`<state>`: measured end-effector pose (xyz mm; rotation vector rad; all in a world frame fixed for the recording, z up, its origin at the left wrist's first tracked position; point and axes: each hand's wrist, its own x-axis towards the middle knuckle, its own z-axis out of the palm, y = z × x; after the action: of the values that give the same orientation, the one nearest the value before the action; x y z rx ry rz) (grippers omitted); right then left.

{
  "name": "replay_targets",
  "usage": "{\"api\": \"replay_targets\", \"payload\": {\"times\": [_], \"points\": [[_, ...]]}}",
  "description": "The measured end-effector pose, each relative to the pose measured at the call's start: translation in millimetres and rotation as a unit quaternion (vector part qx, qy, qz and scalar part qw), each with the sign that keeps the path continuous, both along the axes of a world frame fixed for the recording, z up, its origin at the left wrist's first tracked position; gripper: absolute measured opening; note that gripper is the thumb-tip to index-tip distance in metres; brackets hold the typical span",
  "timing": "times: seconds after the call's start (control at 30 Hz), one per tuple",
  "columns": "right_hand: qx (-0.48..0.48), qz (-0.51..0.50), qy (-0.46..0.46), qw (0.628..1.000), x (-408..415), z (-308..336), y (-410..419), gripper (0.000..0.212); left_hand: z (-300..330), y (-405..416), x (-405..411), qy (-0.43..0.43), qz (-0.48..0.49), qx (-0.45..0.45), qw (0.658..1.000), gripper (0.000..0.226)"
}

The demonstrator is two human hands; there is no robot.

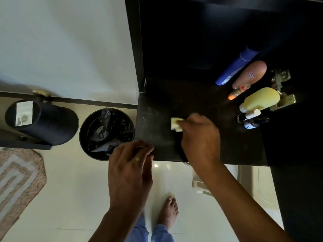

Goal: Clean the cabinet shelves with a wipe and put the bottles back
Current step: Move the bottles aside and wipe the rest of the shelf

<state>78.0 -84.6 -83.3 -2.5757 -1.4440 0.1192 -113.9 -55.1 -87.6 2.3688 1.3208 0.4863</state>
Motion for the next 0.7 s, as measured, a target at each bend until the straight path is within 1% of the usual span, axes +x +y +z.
{"api": "replay_targets", "payload": {"times": [0.07, 0.13, 0.23, 0.3, 0.37, 0.43, 0.5, 0.57, 0.63, 0.7], "points": [[0.023, -0.011, -0.001, 1.0, 3.7, 0.4, 28.1, 0.025, -1.0, 4.4, -2.2, -0.017, 0.03, -0.015, 0.999, 0.034], [0.049, 0.022, 0.009, 0.998, -3.4, 0.5, 57.7, 0.021, -1.6, 8.6, -2.8, -0.032, 0.053, -0.036, 0.997, 0.047], [0.039, 0.081, 0.033, 0.995, -28.6, 2.8, 81.0, 0.022, -2.0, 15.8, -2.9, -0.051, 0.08, -0.076, 0.993, 0.071], [0.043, 0.125, 0.054, 0.99, -46.0, 1.9, 72.6, 0.024, -3.9, 20.7, -5.3, -0.069, 0.077, -0.086, 0.991, 0.078], [0.04, 0.184, 0.086, 0.978, -57.1, 0.2, 44.9, 0.024, -6.8, 23.4, -9.9, -0.098, 0.064, -0.088, 0.989, 0.079], [0.027, 0.215, 0.103, 0.971, -57.9, 0.0, 8.9, 0.034, -9.2, 24.3, -14.3, -0.113, 0.057, -0.095, 0.987, 0.078], [0.043, 0.196, 0.08, 0.976, -47.8, 2.0, -19.0, 0.041, -10.4, 24.0, -16.7, -0.112, 0.043, -0.095, 0.988, 0.075], [0.061, 0.144, 0.045, 0.987, -30.9, -0.2, -24.1, 0.037, -11.7, 23.4, -17.2, -0.113, 0.029, -0.094, 0.989, 0.074], [0.064, 0.083, 0.016, 0.994, -13.8, -2.3, -6.2, 0.032, -12.4, 22.9, -16.2, -0.122, 0.02, -0.097, 0.988, 0.075], [0.077, 0.05, -0.008, 0.996, -5.3, -2.5, 25.9, 0.027, -12.7, 23.1, -14.9, -0.126, 0.017, -0.099, 0.987, 0.077]]}}
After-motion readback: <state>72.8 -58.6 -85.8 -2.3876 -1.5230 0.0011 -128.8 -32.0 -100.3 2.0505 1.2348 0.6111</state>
